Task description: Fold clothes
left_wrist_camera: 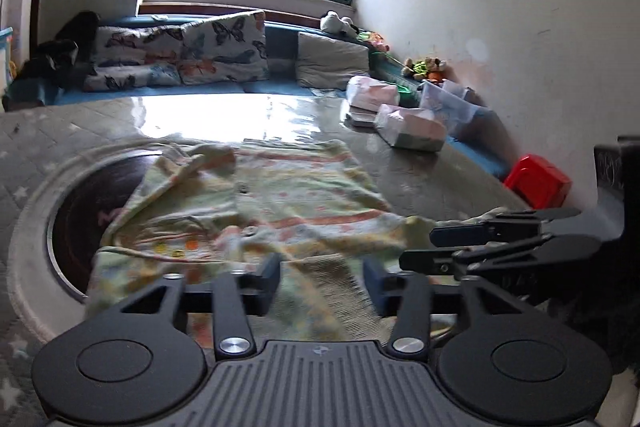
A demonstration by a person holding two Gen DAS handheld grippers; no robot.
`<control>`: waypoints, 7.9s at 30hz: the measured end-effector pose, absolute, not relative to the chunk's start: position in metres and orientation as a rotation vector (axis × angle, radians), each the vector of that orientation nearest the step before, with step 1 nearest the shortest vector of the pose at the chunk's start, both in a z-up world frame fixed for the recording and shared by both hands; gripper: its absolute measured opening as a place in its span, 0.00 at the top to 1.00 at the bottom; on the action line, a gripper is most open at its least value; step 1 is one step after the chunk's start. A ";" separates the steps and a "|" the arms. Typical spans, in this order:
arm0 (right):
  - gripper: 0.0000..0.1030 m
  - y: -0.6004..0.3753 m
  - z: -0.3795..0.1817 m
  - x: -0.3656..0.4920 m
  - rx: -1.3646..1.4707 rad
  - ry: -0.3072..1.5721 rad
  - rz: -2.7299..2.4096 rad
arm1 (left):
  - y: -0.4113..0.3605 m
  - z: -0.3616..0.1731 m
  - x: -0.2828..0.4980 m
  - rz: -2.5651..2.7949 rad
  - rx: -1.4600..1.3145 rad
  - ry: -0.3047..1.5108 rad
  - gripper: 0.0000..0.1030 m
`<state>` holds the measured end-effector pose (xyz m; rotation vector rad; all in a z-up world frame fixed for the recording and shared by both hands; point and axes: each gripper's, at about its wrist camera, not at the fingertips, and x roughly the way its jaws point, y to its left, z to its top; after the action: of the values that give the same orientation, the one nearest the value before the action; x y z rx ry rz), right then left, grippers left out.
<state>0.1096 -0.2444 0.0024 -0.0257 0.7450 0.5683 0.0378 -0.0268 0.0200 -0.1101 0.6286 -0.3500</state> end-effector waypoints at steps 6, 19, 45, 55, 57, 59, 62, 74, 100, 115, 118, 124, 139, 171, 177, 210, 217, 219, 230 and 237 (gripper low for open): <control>0.51 -0.214 -0.011 0.115 -0.042 0.784 0.618 | 0.006 0.020 0.031 -0.205 -0.089 0.597 0.14; 0.93 -0.186 -0.025 0.121 -0.089 0.811 0.563 | 0.063 -0.003 0.023 -0.019 -0.120 0.629 0.00; 0.51 -0.185 -0.019 0.108 -0.165 0.762 0.606 | 0.040 0.009 0.090 -0.008 -0.019 0.645 0.00; 0.36 -0.184 -0.026 0.108 -0.149 0.792 0.656 | 0.013 -0.019 0.196 0.030 0.150 0.727 0.00; 0.34 -0.185 -0.026 0.109 -0.139 0.794 0.661 | 0.010 -0.028 0.213 0.054 0.192 0.737 0.00; 0.33 -0.185 -0.026 0.109 -0.137 0.796 0.666 | 0.011 -0.036 0.223 0.060 0.222 0.731 0.00; 0.31 -0.186 -0.027 0.110 -0.132 0.798 0.674 | 0.017 -0.035 0.233 0.083 0.225 0.723 0.00; 0.27 -0.185 -0.028 0.113 -0.123 0.800 0.691 | 0.074 -0.022 0.246 0.272 0.131 0.682 0.00; 0.27 -0.336 -0.013 0.076 0.008 0.701 0.189 | 0.032 0.009 0.125 0.123 0.096 0.651 0.00; 0.35 -0.432 -0.045 0.102 0.071 0.704 -0.101 | 0.014 0.008 0.048 0.145 0.022 0.657 0.00; 0.38 -0.429 -0.047 0.101 0.072 0.698 -0.098 | 0.009 0.007 0.042 0.133 0.019 0.664 0.00; 0.61 -0.426 -0.044 0.100 0.090 0.687 -0.086 | 0.000 0.004 0.035 0.104 0.017 0.671 0.00; 0.90 -0.410 -0.018 0.089 0.159 0.615 0.014 | -0.004 0.007 0.025 0.087 0.005 0.663 0.00; 0.90 -0.133 0.042 0.091 -0.162 0.577 0.735 | 0.050 0.008 0.001 0.115 -0.122 0.624 0.00; 0.79 -0.112 0.025 0.082 -0.229 0.633 0.804 | 0.052 0.009 0.003 0.123 -0.123 0.622 0.00; 0.57 -0.242 -0.017 0.087 -0.175 0.819 0.507 | -0.001 -0.020 0.060 0.097 0.161 0.682 0.00; 0.52 -0.234 -0.001 0.098 -0.165 0.749 0.525 | 0.006 -0.014 0.064 0.075 0.117 0.690 0.00; 0.52 -0.230 0.000 0.104 -0.164 0.736 0.533 | 0.007 -0.007 0.062 0.022 0.053 0.690 0.00; 0.48 -0.209 -0.026 0.134 -0.168 0.773 0.545 | -0.019 -0.022 0.073 -0.023 0.173 0.702 0.00; 0.48 -0.219 -0.028 0.135 -0.165 0.781 0.515 | -0.011 -0.023 0.077 -0.017 0.158 0.707 0.00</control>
<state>0.1349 -0.2194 -0.0275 -0.1650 0.7809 0.5147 0.0772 -0.0107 -0.0227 0.1583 0.7069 -0.0171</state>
